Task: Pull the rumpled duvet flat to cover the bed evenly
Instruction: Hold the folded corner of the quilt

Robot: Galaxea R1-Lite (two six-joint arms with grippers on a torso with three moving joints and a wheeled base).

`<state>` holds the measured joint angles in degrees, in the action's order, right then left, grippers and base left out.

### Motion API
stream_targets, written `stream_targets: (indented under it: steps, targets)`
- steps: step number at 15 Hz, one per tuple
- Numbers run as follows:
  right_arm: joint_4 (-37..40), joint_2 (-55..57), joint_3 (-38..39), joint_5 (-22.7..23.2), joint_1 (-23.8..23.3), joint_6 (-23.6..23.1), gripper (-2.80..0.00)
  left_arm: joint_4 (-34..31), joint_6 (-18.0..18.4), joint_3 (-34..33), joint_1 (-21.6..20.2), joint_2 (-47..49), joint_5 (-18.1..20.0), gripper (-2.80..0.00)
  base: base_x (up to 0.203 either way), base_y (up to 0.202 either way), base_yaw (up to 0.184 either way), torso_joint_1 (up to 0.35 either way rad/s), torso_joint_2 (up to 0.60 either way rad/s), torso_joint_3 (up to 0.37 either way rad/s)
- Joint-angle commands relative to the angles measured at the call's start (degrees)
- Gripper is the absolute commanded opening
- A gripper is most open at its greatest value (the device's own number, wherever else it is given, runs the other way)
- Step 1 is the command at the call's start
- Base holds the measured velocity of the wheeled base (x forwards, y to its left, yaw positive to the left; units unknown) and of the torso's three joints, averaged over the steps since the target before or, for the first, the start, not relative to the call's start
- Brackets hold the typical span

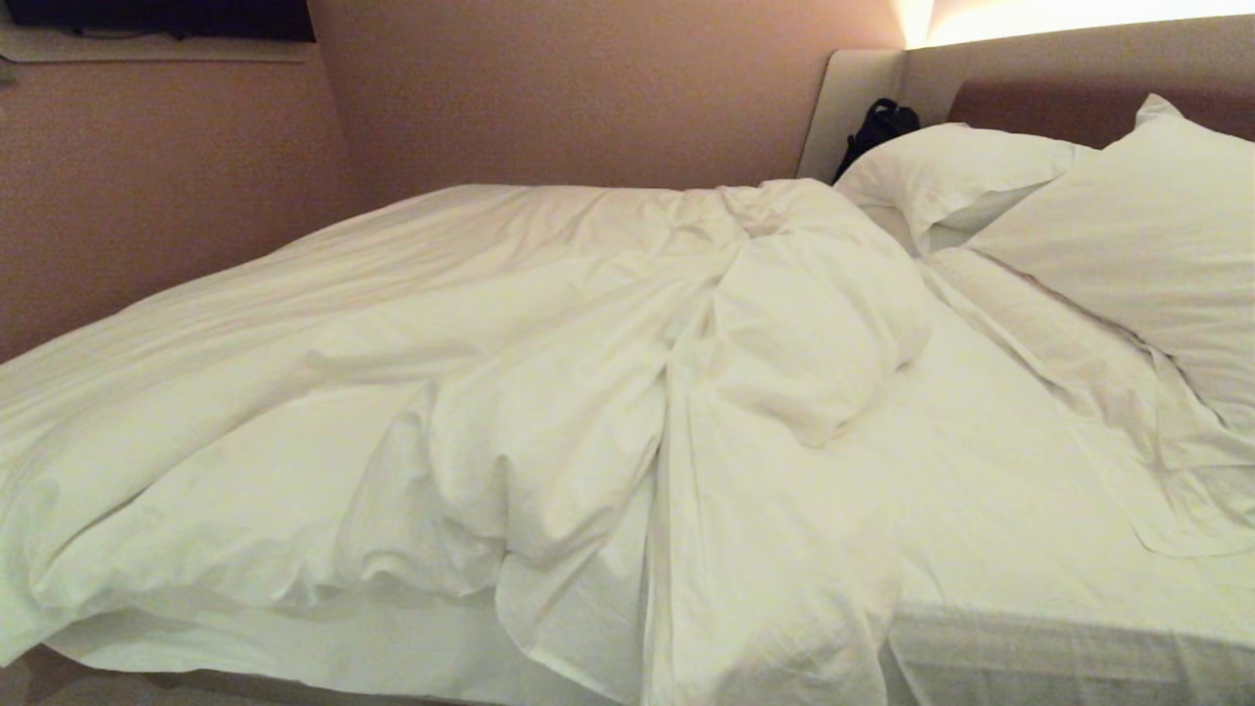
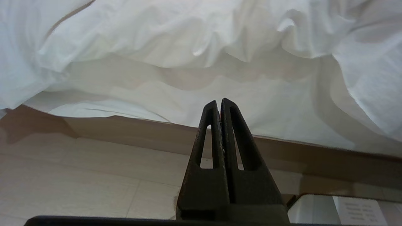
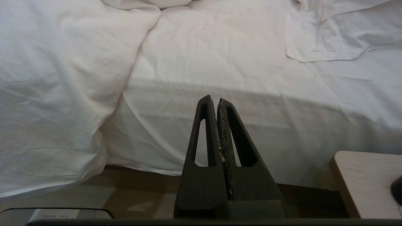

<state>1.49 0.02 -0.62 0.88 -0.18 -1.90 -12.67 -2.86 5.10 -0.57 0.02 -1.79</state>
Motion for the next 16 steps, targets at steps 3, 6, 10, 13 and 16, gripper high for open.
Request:
stream_targets:
  steps: [3, 6, 10, 13, 16]
  targets:
    - [0.0, 0.0, 0.0, 0.0, 0.0, -0.1, -2.80, -0.1, 0.0, 0.0, 0.0, 0.0, -0.1, -2.80, 0.000, 0.000, 0.000, 0.000, 0.00, 0.000]
    - [0.0, 0.0, 0.0, 0.0, 0.0, 0.0, -2.80, -0.1, 0.0, 0.0, 0.0, 0.0, -0.1, -2.80, 0.000, 0.000, 0.000, 0.000, 0.00, 0.000]
    - [0.0, 0.0, 0.0, 0.0, 0.0, -0.1, -2.80, -0.1, 0.0, 0.0, 0.0, 0.0, -0.1, -2.80, 0.000, 0.000, 0.000, 0.000, 0.00, 0.000]
    - [0.0, 0.0, 0.0, 0.0, 0.0, 0.0, -2.80, -0.1, 0.0, 0.0, 0.0, 0.0, -0.1, -2.80, 0.000, 0.000, 0.000, 0.000, 0.00, 0.000]
    - [-0.1, 0.0, 0.1, -0.1, 0.0, -0.2, -2.80, -0.1, 0.0, 0.0, 0.0, 0.0, -0.1, -2.80, 0.000, 0.000, 0.000, 0.000, 0.00, 0.000]
